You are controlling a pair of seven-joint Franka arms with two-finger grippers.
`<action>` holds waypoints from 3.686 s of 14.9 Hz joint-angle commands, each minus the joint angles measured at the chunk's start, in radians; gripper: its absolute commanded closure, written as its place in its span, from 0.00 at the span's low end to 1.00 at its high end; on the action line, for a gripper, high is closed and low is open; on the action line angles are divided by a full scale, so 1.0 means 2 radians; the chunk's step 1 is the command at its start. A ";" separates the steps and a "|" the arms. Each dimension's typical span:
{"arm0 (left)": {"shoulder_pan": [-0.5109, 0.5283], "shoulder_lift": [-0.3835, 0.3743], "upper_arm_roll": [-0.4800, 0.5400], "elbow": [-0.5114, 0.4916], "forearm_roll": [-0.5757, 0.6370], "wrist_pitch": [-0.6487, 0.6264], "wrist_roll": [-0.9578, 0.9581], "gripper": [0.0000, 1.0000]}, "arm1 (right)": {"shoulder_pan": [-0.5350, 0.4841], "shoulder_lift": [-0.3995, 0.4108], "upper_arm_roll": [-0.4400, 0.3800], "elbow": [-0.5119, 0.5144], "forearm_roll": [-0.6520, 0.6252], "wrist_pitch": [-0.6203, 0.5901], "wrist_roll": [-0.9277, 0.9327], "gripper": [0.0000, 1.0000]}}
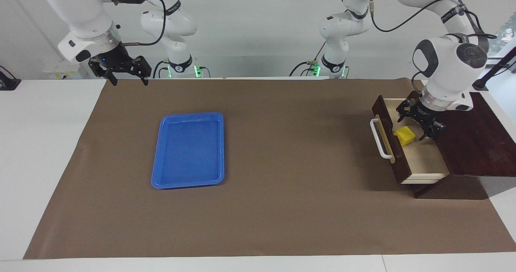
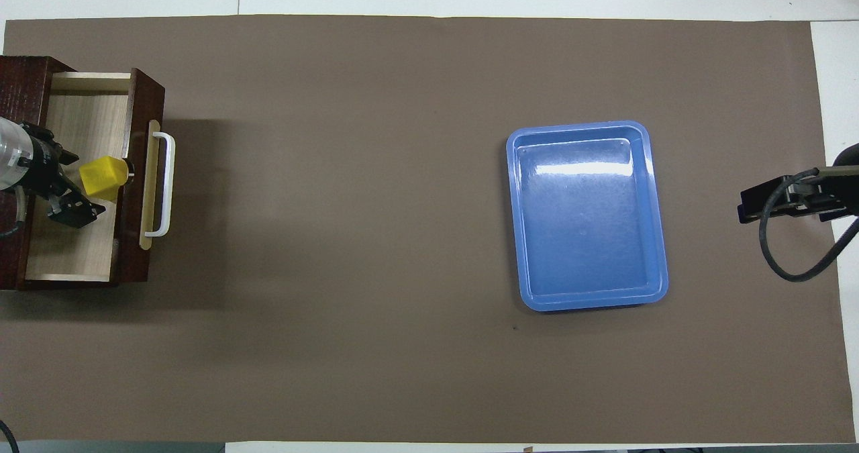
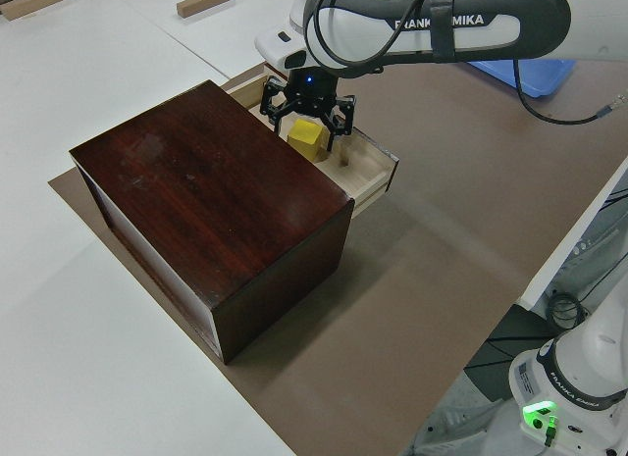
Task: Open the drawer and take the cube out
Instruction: 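Reach into the open drawer and grasp the yellow cube with the left gripper, then lift the cube out with the left gripper while the right gripper approaches, then grasp the yellow cube with the right gripper from the left gripper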
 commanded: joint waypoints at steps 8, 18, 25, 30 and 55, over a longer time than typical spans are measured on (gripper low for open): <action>-0.002 -0.004 0.001 -0.013 -0.010 0.013 0.001 0.54 | -0.010 -0.012 0.006 -0.013 -0.008 0.001 -0.009 0.00; -0.005 0.034 -0.001 0.168 -0.025 -0.137 0.060 1.00 | -0.011 -0.012 0.005 -0.013 -0.008 0.000 -0.010 0.00; -0.106 0.034 -0.009 0.214 -0.018 -0.180 0.145 1.00 | -0.017 -0.012 0.003 -0.013 -0.005 -0.001 -0.013 0.00; -0.201 0.041 -0.009 0.206 -0.020 -0.178 0.144 1.00 | -0.017 -0.014 0.003 -0.020 0.027 0.001 0.012 0.00; -0.275 0.070 -0.009 0.206 -0.026 -0.168 0.032 1.00 | 0.243 0.176 0.006 -0.077 0.498 0.394 0.722 0.00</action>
